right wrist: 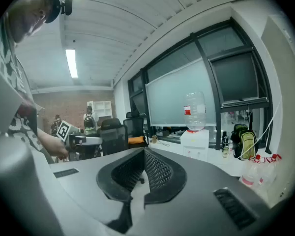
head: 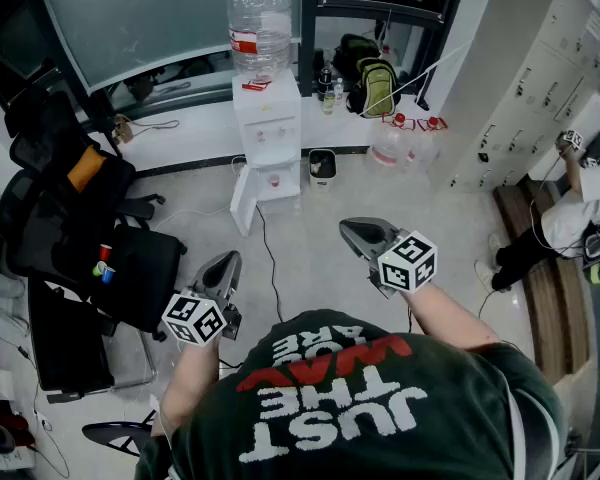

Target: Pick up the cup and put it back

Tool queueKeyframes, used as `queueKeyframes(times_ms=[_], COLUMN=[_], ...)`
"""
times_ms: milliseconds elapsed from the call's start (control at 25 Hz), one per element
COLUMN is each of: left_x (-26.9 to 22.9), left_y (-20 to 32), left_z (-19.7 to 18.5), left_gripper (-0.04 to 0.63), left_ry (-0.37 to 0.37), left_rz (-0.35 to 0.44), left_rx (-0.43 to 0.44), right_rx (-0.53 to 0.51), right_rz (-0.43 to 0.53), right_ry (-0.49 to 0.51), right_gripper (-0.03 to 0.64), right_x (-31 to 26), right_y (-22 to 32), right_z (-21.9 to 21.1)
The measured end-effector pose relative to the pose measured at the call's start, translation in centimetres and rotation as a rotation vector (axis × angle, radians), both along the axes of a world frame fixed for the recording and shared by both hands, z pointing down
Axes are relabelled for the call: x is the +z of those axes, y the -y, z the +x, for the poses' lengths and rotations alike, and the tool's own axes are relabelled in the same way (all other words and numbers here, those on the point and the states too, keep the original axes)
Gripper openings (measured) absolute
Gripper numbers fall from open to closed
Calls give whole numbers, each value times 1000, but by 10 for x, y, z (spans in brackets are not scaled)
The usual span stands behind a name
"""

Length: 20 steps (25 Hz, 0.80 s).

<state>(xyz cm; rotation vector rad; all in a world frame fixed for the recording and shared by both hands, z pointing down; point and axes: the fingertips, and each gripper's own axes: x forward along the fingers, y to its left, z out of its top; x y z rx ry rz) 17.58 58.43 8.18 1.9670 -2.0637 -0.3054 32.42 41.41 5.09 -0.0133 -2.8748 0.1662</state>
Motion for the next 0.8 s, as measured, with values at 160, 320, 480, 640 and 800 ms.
queueKeyframes(times_ms=[160, 320, 480, 640, 800], left_x=[-5, -7, -9, -12, -14], left_y=[5, 9, 10, 15, 19], left_z=[-5, -7, -11, -14, -14], left_gripper=[8, 8, 8, 8, 8], left_ry=[3, 15, 21, 24, 31], left_rz=[1, 4, 8, 9, 3], left_rx=[5, 19, 21, 25, 26], right_rx=[-4, 0, 5, 12, 39], right_rz=[10, 17, 29, 20, -26], right_ry=[2, 6, 8, 14, 33], right_gripper=[32, 32, 32, 32, 32], right_x=[-3, -3, -4, -6, -7], right_y=[2, 3, 5, 9, 19], right_z=[-5, -8, -12, -15, -13])
